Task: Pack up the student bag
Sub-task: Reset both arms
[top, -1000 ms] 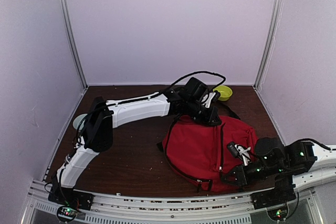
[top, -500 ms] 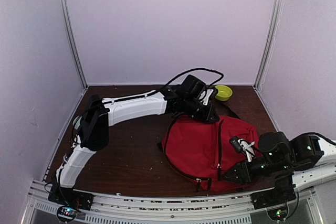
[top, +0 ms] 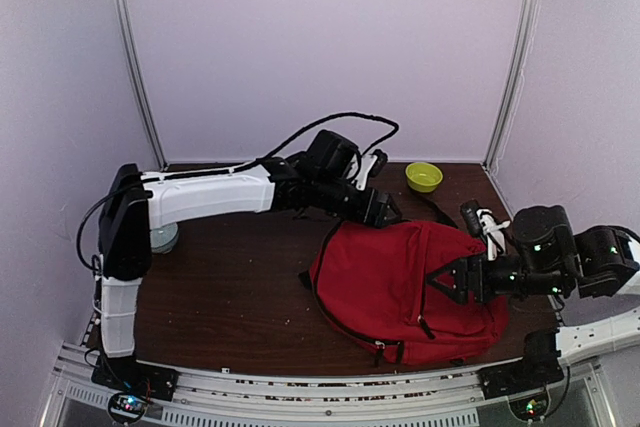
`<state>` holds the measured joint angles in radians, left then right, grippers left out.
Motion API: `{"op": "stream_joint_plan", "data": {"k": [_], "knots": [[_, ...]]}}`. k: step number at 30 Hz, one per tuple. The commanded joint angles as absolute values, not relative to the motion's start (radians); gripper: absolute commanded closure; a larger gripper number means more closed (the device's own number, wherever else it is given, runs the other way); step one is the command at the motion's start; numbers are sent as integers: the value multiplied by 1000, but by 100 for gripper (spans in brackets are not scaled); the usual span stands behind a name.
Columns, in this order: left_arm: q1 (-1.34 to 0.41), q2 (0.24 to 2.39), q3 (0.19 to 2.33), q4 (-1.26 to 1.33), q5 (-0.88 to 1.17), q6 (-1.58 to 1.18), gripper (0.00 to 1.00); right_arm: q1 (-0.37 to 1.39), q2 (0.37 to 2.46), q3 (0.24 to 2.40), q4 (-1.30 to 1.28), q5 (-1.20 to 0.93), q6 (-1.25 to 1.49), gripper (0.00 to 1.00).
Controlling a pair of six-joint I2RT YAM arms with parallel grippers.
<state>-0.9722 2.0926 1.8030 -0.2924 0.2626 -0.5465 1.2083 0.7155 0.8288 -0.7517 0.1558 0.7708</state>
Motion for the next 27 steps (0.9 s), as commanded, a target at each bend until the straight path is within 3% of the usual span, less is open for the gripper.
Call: {"op": "stream_joint_plan", "data": {"k": [1,4,9,18,22,27], "knots": [[-967,1899,1621,-219,107,-444,21,1128,722,861,-753,305,679,27],[-953,1762,1495,-245,9,-398,18,993,709,847,-718,267,628,24],[-892,1547,1296,-300,-136,-316,11,763,682,841,-657,243,524,1],[-661,1216,982,-333,-522,-230,7,510,740,773,-481,345,445,0],[-573,1161,841,-201,-772,-134,5,420,739,709,-352,404,388,0],[-472,1167,695,47,-882,-20,2,316,762,658,-237,549,295,0]]}}
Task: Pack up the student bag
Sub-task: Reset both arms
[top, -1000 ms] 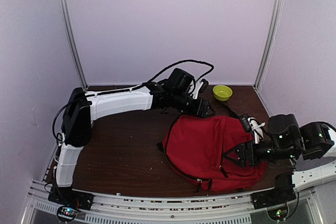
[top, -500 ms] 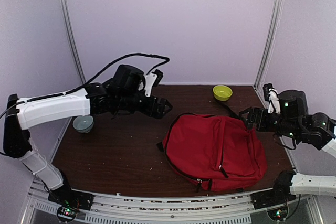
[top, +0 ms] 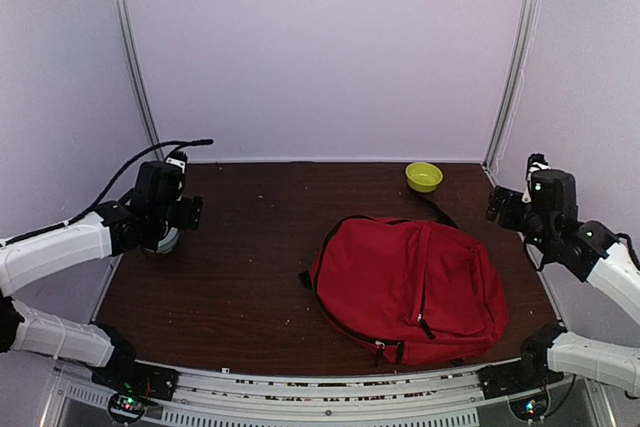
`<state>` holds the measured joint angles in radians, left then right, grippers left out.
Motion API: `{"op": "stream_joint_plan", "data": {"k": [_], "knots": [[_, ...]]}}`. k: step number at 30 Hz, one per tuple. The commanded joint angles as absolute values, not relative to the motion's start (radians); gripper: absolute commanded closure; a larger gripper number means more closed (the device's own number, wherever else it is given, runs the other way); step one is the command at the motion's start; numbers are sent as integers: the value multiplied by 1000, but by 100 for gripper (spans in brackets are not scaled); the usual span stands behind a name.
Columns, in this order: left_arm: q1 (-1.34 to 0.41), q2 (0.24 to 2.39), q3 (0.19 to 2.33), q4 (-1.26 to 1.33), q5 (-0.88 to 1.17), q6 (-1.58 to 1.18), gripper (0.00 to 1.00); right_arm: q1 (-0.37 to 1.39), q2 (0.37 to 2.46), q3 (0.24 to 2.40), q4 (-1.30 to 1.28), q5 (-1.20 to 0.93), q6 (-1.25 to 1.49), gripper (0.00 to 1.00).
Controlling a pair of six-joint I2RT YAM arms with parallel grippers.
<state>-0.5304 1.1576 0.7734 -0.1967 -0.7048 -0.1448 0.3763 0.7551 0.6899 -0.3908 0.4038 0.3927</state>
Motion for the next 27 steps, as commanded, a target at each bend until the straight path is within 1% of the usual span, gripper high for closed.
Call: {"op": "stream_joint_plan", "data": {"k": [1,4,5,9,13,16,17,19,22,25,27], "knots": [[-464,1184,673,95,-904,7,2,298,762,637,-195,539,267,0],[-434,1231,593,288,-976,115,2,271,740,518,19,513,164,0],[-417,1243,560,375,-962,148,2,267,731,463,102,514,134,0],[-338,1285,425,690,-793,200,2,226,714,238,477,469,58,0],[-281,1346,350,952,-662,212,2,186,811,151,677,464,52,0],[-246,1430,307,1166,-642,242,2,181,935,125,839,434,25,0],[-238,1433,302,1177,-652,230,2,179,987,122,895,426,9,0],[-223,1408,262,1185,-608,206,2,171,1077,134,999,430,-15,0],[-171,1405,211,1266,-533,166,2,143,1159,155,1086,320,2,0],[-79,1382,218,1163,-387,73,4,123,1300,168,1178,233,0,0],[-27,1445,230,1226,-316,42,6,116,1380,166,1288,157,-33,0]]}}
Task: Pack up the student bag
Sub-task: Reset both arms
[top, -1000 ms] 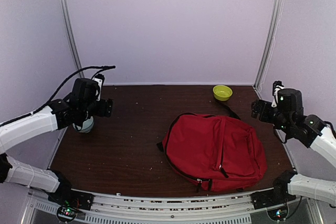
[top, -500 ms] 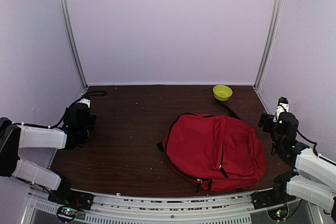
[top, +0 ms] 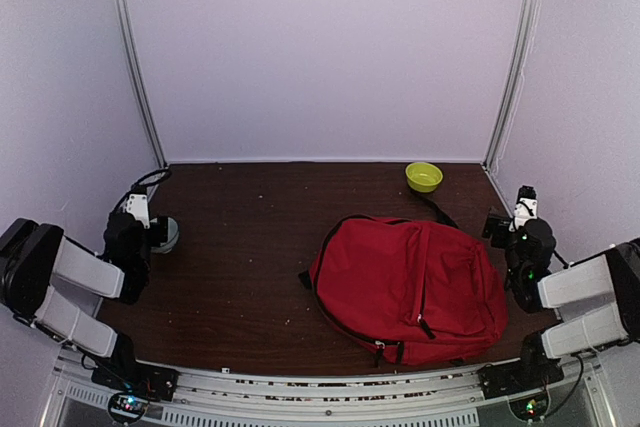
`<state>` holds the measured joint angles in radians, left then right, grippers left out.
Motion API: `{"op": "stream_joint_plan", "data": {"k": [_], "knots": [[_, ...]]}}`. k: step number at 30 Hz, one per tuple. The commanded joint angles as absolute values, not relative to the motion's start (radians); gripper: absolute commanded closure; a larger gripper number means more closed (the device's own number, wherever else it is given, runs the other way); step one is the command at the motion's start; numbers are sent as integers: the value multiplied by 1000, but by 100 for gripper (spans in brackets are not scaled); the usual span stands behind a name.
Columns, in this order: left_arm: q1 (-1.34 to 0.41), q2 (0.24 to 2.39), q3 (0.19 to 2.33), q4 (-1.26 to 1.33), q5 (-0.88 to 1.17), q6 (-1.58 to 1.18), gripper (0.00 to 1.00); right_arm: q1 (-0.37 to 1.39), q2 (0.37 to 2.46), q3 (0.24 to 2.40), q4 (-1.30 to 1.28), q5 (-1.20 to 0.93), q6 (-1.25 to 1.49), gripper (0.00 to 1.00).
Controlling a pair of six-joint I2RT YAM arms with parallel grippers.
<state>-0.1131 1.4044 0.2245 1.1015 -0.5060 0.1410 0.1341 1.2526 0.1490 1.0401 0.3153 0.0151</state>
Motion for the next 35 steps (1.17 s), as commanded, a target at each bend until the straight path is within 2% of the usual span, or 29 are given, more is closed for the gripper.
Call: {"op": "stream_joint_plan", "data": {"k": [1,3,8,35], "knots": [[-23,1426,247,1135,-289,39,6,115,1360,169,1250,117,-45,0],[-18,1427,301,1075,-195,67,11,115,1341,203,1140,78,-54,0],[-10,1425,299,1074,-194,62,2,96,1358,245,1093,184,10,0],[-10,1426,303,1072,-190,61,2,89,1358,248,1090,169,9,0]]}}
